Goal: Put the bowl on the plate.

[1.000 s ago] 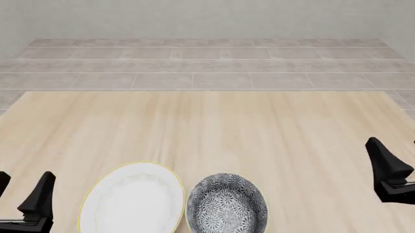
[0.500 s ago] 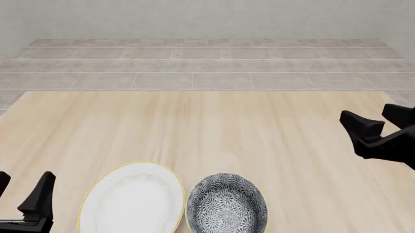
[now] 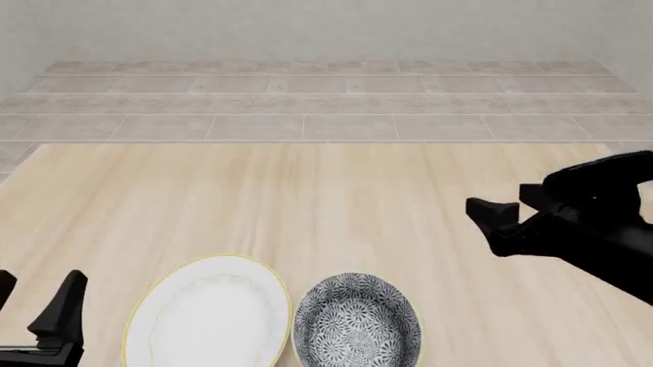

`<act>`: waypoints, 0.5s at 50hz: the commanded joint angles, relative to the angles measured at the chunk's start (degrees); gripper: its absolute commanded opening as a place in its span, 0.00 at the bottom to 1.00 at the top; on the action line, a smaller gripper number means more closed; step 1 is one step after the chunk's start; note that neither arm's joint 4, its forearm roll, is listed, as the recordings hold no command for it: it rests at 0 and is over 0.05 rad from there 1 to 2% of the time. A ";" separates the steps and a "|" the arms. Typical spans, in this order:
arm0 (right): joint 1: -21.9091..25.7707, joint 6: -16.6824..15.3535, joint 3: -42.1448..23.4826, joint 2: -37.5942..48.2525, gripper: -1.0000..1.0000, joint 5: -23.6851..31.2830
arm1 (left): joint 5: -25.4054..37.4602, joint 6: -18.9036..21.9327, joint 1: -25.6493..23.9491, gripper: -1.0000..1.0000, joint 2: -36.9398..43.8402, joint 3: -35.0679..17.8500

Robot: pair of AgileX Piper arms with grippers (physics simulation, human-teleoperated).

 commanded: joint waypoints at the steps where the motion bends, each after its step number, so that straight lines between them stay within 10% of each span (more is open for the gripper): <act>1: 2.96 1.92 2.10 3.43 1.00 -2.02 | 0.00 0.00 0.00 1.00 0.00 0.00; 25: 9.20 5.89 7.30 11.00 1.00 -9.65 | 0.00 0.00 0.00 1.00 0.00 0.00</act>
